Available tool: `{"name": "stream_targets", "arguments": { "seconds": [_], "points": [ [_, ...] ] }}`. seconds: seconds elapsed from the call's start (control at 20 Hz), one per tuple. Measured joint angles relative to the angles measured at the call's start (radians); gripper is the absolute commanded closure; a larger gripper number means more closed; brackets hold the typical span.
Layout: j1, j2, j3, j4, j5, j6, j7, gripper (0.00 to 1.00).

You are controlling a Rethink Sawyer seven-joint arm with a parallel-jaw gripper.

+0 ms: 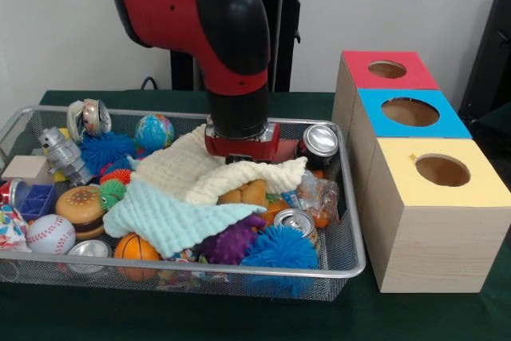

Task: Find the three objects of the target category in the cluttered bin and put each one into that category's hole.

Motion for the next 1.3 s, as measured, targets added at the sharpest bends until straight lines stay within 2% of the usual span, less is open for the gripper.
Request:
{"name": "stream_targets", "arguments": {
  "seconds": [0.55, 1.0, 1.3],
  "points": [
    [-0.058, 0.014, 0.039, -0.043, -0.014, 0.109, 0.000, 0.00],
    [-0.172, 0.057, 0.114, -0.134, -0.065, 0.302, 0.000, 0.00],
    [-0.213, 0.089, 0.138, -0.213, -0.101, 0.424, 0.000, 0.00]
  ]
}}
